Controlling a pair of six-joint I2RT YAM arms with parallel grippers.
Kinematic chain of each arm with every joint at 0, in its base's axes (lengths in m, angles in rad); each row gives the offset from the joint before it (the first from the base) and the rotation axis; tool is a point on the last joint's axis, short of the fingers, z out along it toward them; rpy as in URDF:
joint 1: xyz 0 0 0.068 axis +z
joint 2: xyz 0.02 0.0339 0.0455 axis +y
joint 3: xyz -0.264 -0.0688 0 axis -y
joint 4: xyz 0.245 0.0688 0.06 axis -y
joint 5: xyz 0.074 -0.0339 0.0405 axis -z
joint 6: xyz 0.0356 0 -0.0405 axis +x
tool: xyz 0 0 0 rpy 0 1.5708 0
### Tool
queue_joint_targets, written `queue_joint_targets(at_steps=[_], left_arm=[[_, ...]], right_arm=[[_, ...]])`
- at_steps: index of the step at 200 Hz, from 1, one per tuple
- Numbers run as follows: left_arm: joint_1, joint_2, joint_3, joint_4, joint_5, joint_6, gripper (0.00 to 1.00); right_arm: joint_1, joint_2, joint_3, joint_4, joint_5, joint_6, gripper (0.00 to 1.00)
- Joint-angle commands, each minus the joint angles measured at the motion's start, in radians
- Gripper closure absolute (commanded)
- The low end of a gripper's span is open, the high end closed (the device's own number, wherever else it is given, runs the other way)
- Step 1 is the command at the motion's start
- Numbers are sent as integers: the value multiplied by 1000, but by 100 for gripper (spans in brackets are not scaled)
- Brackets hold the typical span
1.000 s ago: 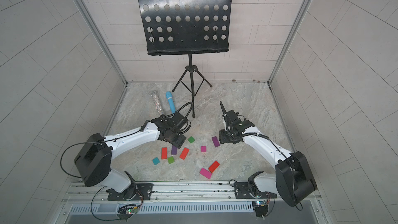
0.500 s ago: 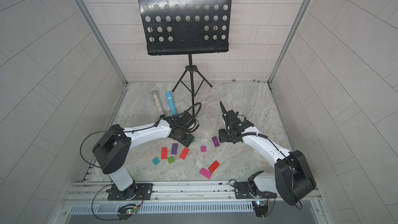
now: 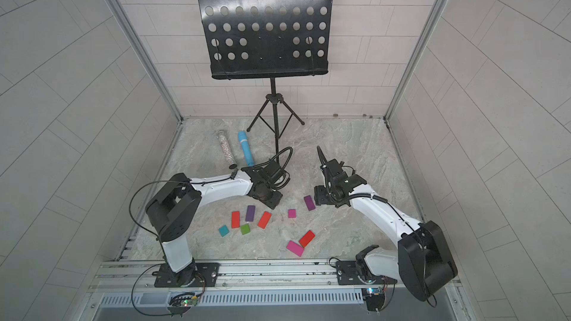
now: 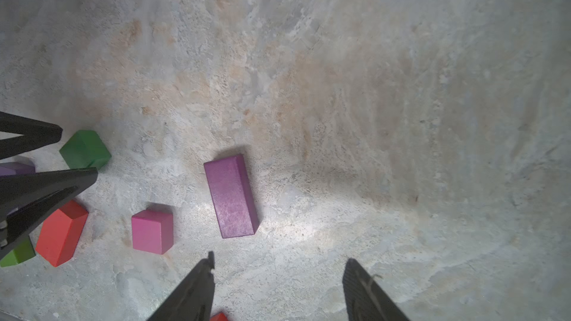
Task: Assemble the number 7 with building blocks
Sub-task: Pick up the building block from the center of the board.
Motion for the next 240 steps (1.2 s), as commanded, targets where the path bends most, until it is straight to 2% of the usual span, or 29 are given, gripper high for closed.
queue_joint_targets(at_steps=[1,50,84,118,156,199,240], left_arm=[[-4,22,35,-4,12,6,44],[1,41,32,-4,20,12,52],[12,62,48,-9,37,3,62],[40,65,67,-13,62,-30,66],[47,103,218,-57,97,-125,67],[48,239,460,-158,130,-261,69],[48,340,527,-160,226,-378,67]], right_arm=[[0,-17,-6,-20,23,17,31],[-1,-22,-2,-33,32,16,31],[-4,-23,-2,-45,41,15,30],[-10,-30,-2,-49,51,13,30],[-30,-27,26,-63,98,11,30],[-53,7,71,-65,99,-16,31],[-63,53,99,-80,89,-21,32]])
